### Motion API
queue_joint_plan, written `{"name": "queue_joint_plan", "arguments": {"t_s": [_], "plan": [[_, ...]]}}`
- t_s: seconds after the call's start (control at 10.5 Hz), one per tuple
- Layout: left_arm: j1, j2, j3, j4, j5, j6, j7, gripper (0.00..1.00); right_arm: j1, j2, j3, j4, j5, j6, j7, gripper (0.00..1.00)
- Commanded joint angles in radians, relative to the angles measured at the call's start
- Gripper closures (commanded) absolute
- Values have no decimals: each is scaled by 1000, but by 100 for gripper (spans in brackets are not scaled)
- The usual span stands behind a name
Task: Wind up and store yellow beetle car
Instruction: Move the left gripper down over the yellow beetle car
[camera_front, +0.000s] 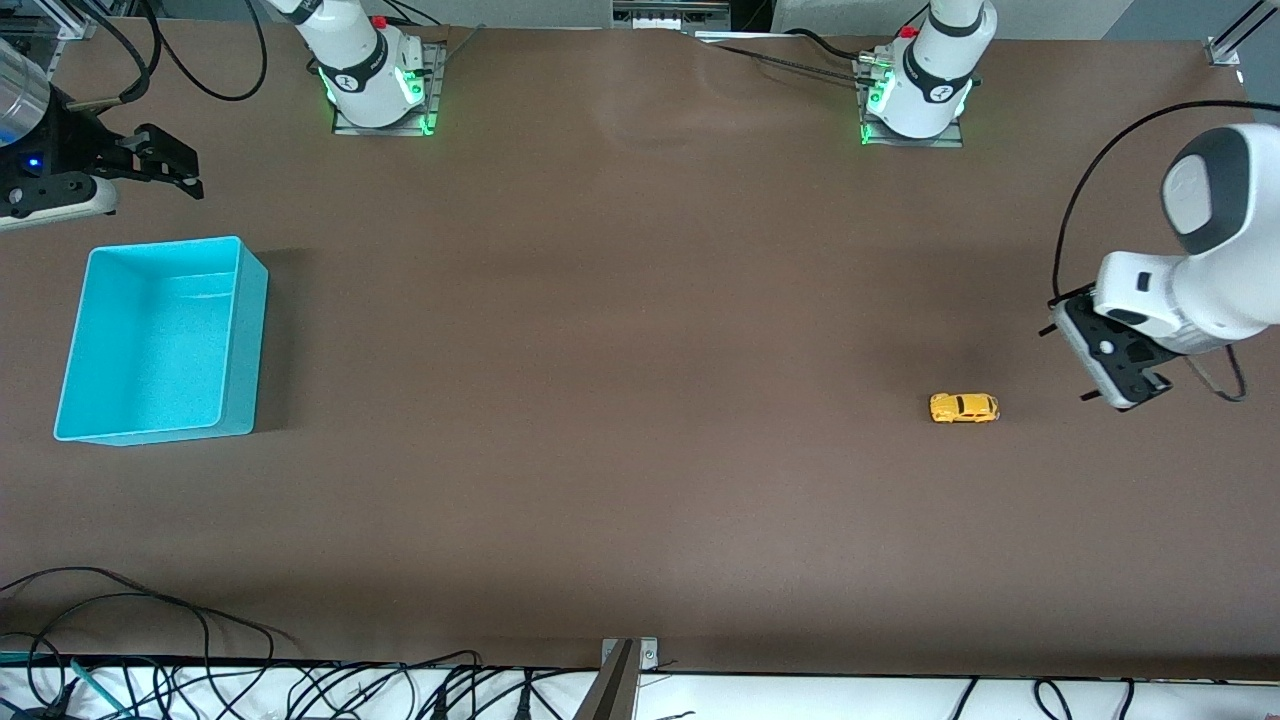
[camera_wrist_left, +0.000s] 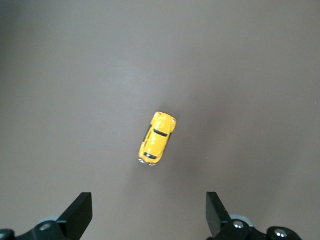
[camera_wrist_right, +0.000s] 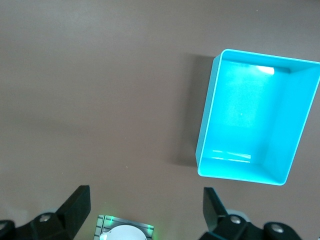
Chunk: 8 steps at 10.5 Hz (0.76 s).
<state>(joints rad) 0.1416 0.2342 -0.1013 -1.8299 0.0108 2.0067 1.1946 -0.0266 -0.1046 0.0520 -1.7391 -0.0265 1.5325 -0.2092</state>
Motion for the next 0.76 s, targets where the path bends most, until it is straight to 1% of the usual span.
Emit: {"name": "queue_joint_plan", "arguments": {"t_s": [0.0, 0.1, 0.29, 0.48, 0.57, 0.67], "plan": [[-4, 91, -9, -26, 40, 73, 72, 0, -7, 5, 3, 16, -3, -3, -15, 0], [-4, 129, -9, -37, 40, 130, 124, 0, -7, 5, 3, 16, -3, -3, -15, 0], [-4, 184, -9, -93, 41, 252, 171, 0, -7, 5, 3, 16, -1, -3, -15, 0], [-4, 192, -9, -179, 81, 404, 198, 0, -7, 5, 3, 16, -1, 0, -15, 0], [-2, 212, -9, -190, 99, 456, 213, 0, -7, 5, 3, 16, -3, 0, -15, 0], [0, 232, -9, -187, 106, 480, 226, 0, -7, 6, 3, 16, -3, 1, -15, 0]]}}
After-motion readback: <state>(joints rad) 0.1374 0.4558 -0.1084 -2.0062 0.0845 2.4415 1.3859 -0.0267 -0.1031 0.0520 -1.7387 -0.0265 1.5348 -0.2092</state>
